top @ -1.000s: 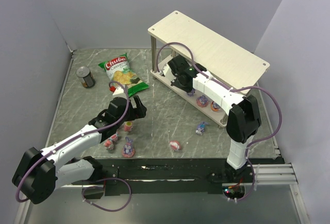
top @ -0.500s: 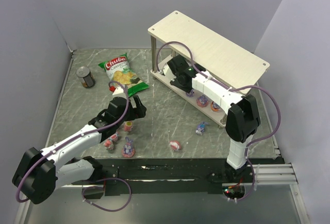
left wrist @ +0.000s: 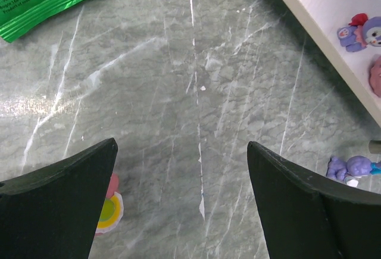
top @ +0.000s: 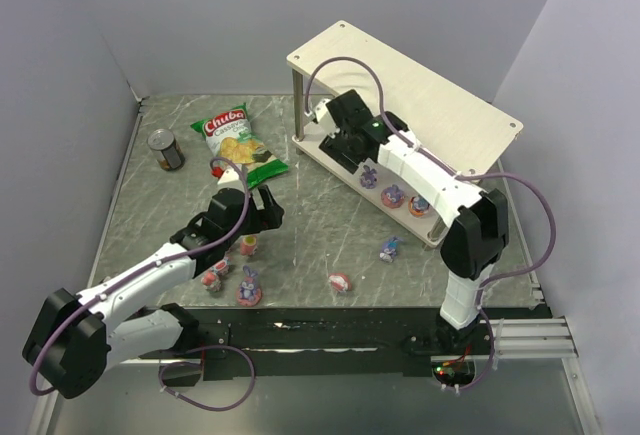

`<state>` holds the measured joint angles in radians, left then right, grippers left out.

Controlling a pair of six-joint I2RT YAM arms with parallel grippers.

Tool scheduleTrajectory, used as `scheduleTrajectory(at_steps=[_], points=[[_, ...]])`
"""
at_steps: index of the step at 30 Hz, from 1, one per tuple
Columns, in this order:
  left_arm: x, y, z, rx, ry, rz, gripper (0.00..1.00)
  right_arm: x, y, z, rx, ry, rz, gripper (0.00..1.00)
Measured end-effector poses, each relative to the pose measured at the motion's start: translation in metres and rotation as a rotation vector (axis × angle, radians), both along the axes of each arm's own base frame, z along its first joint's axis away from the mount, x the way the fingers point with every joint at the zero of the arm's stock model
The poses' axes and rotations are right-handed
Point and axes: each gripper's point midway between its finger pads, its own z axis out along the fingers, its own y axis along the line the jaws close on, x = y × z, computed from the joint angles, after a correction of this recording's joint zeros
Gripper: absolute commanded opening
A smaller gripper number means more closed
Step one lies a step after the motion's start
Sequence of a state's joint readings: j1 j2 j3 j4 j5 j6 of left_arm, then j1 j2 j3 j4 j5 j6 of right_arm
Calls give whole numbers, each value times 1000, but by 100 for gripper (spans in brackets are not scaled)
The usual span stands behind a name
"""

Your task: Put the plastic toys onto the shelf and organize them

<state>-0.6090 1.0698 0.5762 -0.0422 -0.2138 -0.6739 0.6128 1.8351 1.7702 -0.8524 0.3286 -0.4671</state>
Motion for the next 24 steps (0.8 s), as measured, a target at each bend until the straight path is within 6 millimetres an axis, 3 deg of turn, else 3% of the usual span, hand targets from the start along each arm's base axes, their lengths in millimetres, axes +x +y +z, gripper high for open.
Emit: scheduleTrajectory(at_steps=[4,7,9,12,15,20,24], points=[[0,1,8,-14,-19,2,96,-13,20,23,143,-4,33,80],[-1,2,15,-27,-38,2,97,-37,33,29,224,58,74,83],[-3,2,21,-37,-51,2,96,-43,45,49,303,33,98,86],[-5,4,28,-47,-65,4,96,-56,65,111,499,-68,150,89],[-7,6,31,-51,-68,5,97,-79,70,182,707,-188,209,90],[-11,8,34,-56,-70,7,96,-124,54,294,1028,-392,268,90],[-14,11,30,-44,-54,7,97,-147,39,352,1243,-493,257,90]])
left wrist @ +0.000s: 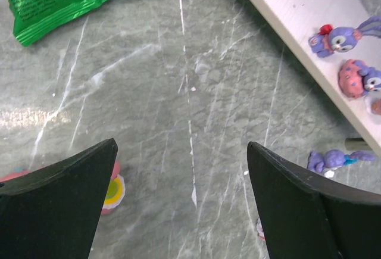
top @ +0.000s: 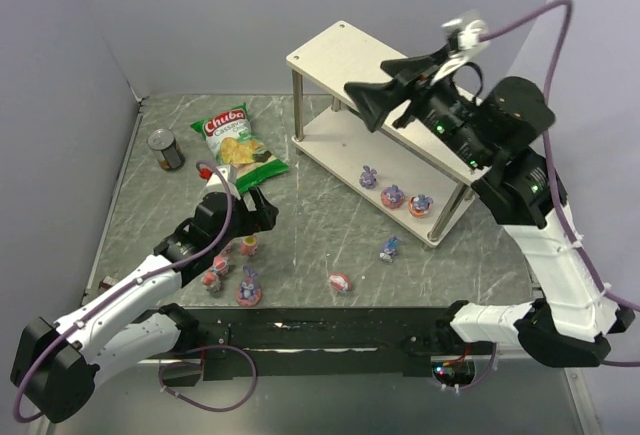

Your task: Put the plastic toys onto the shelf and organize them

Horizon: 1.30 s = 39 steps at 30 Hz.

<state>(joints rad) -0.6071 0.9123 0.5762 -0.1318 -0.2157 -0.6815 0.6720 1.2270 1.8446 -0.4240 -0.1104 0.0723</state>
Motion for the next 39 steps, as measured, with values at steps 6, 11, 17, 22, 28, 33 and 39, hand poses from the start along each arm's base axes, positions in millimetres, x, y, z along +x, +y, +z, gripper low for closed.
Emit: scheduleTrajectory(at_steps=[6,11,17,22,28,33,39], points=[[-3,2,-6,13,25,1,96,0,-17,34,222,25,-73,90],[-3,1,-12,12,48,7,96,9,-24,37,323,100,-134,90],[-4,0,-13,-1,59,9,96,5,-29,50,399,133,-133,89],[-6,1,-9,-11,56,13,96,-1,-30,53,434,153,-120,89],[-8,2,-6,-28,55,20,96,-12,-29,58,456,157,-92,89],[-9,2,-5,-36,57,24,96,-21,-35,61,467,148,-87,89],[-10,3,-6,-34,62,25,96,-27,-38,58,472,141,-78,89]])
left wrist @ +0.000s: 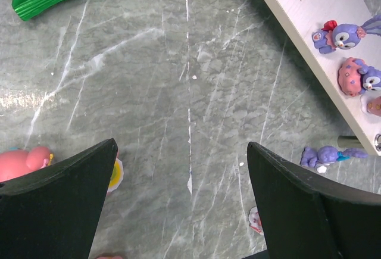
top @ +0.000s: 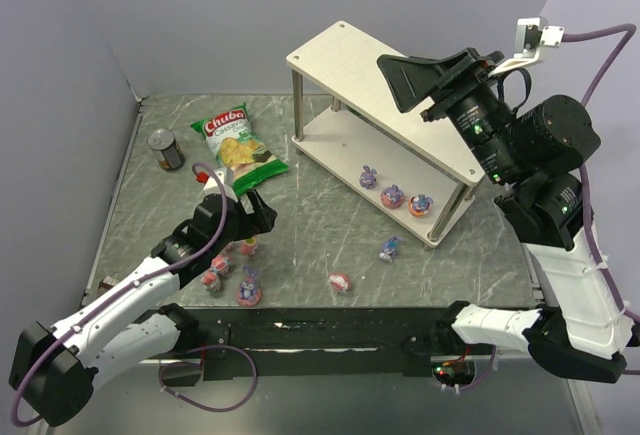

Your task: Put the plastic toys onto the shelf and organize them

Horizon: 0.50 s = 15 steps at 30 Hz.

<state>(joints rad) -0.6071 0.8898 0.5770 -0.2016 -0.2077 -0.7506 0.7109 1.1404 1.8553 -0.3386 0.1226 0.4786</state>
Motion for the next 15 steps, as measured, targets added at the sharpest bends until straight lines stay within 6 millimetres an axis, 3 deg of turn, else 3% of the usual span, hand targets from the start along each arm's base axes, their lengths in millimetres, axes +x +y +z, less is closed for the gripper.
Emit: scheduleTrajectory(at_steps=[10,15], points=[[-1,1,3,-8,-7,2,96,0,4,-5,-18,-1,12,84],[-1,1,5,-12,-14,4,96,-2,13,-19,-138,-30,47,80]])
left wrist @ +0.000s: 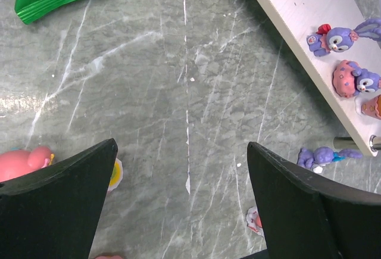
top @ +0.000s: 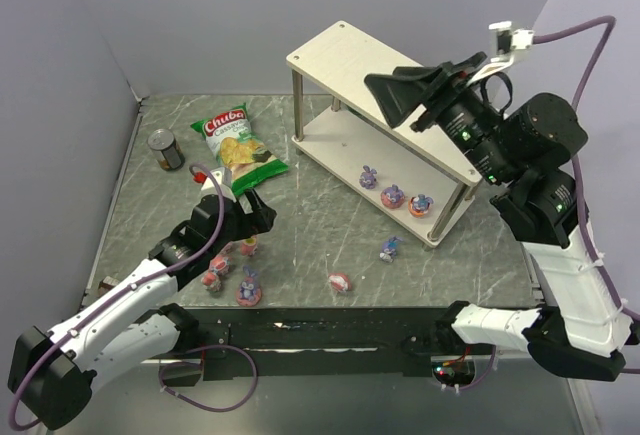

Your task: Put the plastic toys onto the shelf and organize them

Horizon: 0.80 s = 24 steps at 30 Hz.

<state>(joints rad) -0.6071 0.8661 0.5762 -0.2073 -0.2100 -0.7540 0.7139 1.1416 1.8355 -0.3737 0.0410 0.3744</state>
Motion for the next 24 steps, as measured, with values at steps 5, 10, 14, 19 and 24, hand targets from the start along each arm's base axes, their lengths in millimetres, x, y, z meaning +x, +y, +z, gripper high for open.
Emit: scheduleTrajectory(at_steps=[5,10,14,19,24], points=[[2,3,0,9,-5,14,96,1,19,-37,-186,18,75,82],[3,6,-1,31,-14,19,96,10,44,-100,-352,120,148,81],[6,7,-3,57,-18,17,96,1,67,-177,-531,234,237,80],[9,7,-3,84,-25,12,96,-16,80,-257,-741,357,308,75],[14,5,-1,92,-41,6,97,-25,57,-328,-943,494,260,75]])
